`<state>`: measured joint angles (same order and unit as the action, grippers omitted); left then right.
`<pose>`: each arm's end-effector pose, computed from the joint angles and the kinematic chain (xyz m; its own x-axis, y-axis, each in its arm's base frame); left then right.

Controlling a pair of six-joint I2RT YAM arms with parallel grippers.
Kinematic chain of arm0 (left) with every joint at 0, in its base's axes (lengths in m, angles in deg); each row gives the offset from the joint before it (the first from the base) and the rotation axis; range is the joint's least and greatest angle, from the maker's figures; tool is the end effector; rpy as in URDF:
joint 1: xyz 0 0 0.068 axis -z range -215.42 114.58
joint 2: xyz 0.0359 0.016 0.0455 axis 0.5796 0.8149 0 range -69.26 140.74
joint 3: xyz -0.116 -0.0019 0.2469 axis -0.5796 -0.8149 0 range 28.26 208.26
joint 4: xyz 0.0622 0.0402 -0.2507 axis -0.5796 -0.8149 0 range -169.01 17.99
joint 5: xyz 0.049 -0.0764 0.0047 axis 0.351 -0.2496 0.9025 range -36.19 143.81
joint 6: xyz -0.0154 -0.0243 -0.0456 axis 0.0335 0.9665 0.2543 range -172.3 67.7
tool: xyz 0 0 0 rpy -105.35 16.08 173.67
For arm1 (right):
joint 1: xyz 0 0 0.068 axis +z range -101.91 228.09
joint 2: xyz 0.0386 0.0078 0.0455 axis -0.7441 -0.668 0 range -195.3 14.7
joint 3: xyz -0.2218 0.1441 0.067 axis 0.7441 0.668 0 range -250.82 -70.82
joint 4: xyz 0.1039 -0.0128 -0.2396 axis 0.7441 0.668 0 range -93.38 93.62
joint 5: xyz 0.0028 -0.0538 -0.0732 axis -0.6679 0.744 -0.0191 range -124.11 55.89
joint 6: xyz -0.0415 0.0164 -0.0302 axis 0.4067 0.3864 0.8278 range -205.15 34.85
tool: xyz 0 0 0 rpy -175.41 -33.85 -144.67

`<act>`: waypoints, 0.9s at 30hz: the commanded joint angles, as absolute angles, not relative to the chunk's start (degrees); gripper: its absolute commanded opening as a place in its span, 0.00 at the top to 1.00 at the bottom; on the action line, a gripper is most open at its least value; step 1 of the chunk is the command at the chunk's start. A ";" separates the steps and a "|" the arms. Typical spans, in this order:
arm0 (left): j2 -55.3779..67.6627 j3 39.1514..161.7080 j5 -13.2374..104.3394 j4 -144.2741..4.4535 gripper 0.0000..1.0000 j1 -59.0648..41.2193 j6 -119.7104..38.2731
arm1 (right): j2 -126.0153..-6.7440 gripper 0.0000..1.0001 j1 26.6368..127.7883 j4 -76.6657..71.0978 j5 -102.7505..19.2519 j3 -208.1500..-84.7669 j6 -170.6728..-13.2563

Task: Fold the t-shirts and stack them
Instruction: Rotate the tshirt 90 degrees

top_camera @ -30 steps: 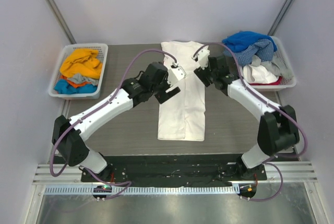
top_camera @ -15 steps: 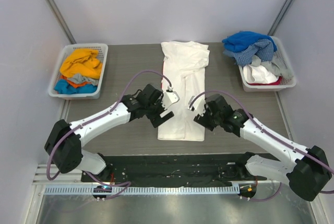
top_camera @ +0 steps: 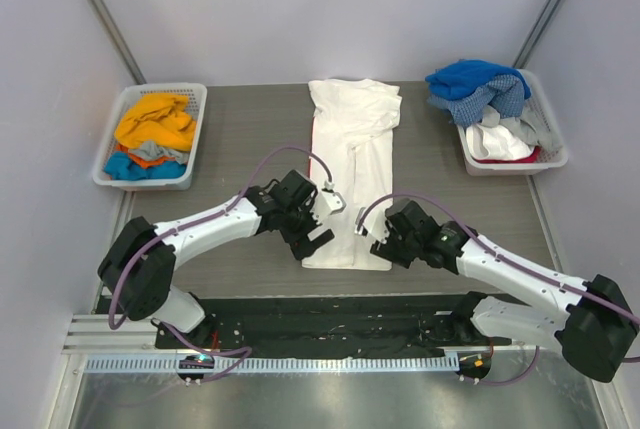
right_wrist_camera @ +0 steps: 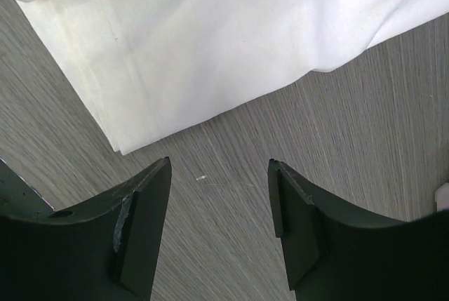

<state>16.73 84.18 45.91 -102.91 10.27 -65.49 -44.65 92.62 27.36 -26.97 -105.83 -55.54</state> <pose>0.2037 -0.2157 0.2105 -0.4222 0.7562 -0.4999 0.8748 0.4844 -0.0062 0.1427 0.1343 0.2047 -0.1894 -0.8741 -0.4473 -0.8497 0.3742 -0.3714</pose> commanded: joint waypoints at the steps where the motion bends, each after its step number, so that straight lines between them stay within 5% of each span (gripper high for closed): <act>1: 16.08 82.58 42.47 -104.62 0.00 10.54 -65.22 | -44.62 0.36 94.05 27.12 -25.94 -106.51 -55.79; 27: 21.88 83.89 34.83 -106.91 0.09 10.81 -68.03 | -47.97 0.37 101.34 30.98 -27.87 -108.09 -56.06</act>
